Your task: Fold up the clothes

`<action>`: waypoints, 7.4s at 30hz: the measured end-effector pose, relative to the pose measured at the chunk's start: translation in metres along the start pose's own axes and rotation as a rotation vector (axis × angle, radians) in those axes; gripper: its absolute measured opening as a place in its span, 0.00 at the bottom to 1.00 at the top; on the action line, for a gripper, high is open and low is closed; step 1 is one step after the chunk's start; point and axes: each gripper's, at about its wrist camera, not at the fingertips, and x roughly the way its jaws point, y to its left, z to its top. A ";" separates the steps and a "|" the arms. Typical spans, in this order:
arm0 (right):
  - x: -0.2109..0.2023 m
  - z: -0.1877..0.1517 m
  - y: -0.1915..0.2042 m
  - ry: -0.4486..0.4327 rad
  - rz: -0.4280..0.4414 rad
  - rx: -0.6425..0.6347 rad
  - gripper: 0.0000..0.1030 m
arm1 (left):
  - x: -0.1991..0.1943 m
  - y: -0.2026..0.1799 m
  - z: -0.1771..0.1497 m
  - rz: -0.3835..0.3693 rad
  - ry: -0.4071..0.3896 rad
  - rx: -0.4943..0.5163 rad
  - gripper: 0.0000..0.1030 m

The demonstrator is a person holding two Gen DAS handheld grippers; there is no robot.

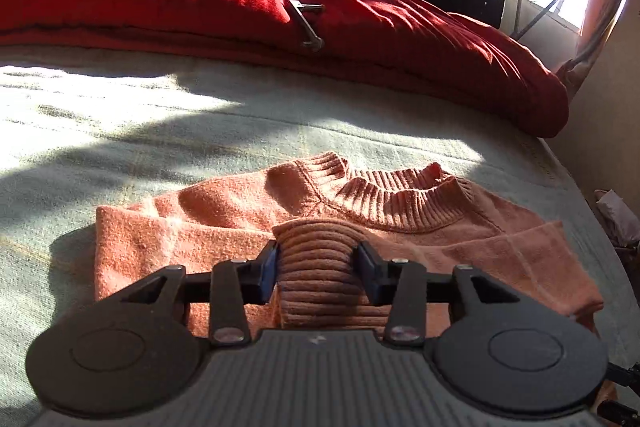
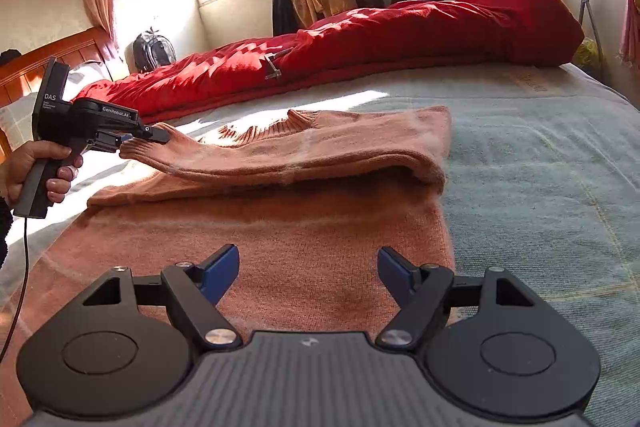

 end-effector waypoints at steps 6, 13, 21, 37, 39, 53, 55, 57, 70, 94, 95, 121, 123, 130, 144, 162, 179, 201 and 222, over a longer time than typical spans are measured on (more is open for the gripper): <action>-0.007 0.005 -0.003 -0.022 -0.003 -0.002 0.78 | -0.010 -0.001 -0.005 0.037 0.028 -0.011 0.46; -0.011 0.007 -0.009 -0.029 -0.009 0.010 0.78 | -0.021 -0.113 -0.014 -0.226 0.075 0.175 0.58; -0.021 0.009 -0.024 -0.048 -0.057 0.002 0.78 | -0.008 -0.238 -0.055 -0.550 0.153 0.246 0.58; -0.015 0.000 -0.045 -0.025 0.023 0.063 0.77 | 0.028 -0.305 -0.095 -0.547 0.203 0.248 0.66; -0.014 -0.002 -0.047 -0.025 0.030 0.063 0.78 | 0.036 -0.311 -0.096 -0.565 0.215 0.253 0.68; -0.004 -0.002 -0.055 0.023 0.033 0.069 0.79 | 0.011 -0.308 -0.085 -0.677 0.267 0.324 0.78; -0.008 -0.001 -0.053 -0.003 0.028 0.062 0.79 | -0.009 -0.302 -0.076 -0.690 0.196 0.343 0.79; -0.014 0.001 -0.048 -0.045 0.018 0.041 0.79 | -0.013 -0.297 -0.067 -0.661 0.142 0.330 0.79; -0.002 -0.002 -0.023 0.047 0.113 -0.098 0.79 | 0.052 -0.299 -0.065 -0.695 0.355 0.250 0.79; 0.003 -0.011 -0.007 0.073 0.131 -0.178 0.95 | 0.131 -0.322 -0.023 -0.591 0.302 0.222 0.80; 0.004 -0.011 -0.007 0.075 0.133 -0.181 0.97 | 0.137 -0.326 -0.022 -0.589 0.294 0.228 0.80; 0.008 -0.017 -0.001 0.105 0.121 -0.208 1.00 | 0.021 -0.280 0.015 -0.376 0.186 0.315 0.80; 0.005 -0.014 -0.001 0.106 0.118 -0.188 1.00 | -0.023 -0.260 0.019 -0.340 0.176 0.350 0.80; -0.036 0.002 0.018 0.085 0.049 -0.079 1.00 | -0.144 -0.184 0.000 -0.184 0.149 0.420 0.85; -0.051 -0.058 0.097 0.219 -0.167 -0.213 1.00 | -0.166 -0.108 -0.177 -0.124 0.065 0.431 0.85; -0.085 -0.103 0.100 0.153 -0.213 -0.144 1.00 | -0.223 -0.073 -0.309 -0.068 -0.071 0.356 0.96; -0.070 0.024 0.099 0.103 -0.057 -0.236 1.00 | -0.220 -0.063 -0.279 -0.071 -0.087 0.321 0.97; 0.150 0.105 0.052 0.181 -0.067 -0.068 1.00 | -0.198 -0.050 -0.277 -0.099 -0.076 0.331 0.99; -0.002 0.031 0.086 0.308 -0.184 -0.101 1.00 | -0.230 -0.059 -0.280 -0.077 -0.076 0.329 0.99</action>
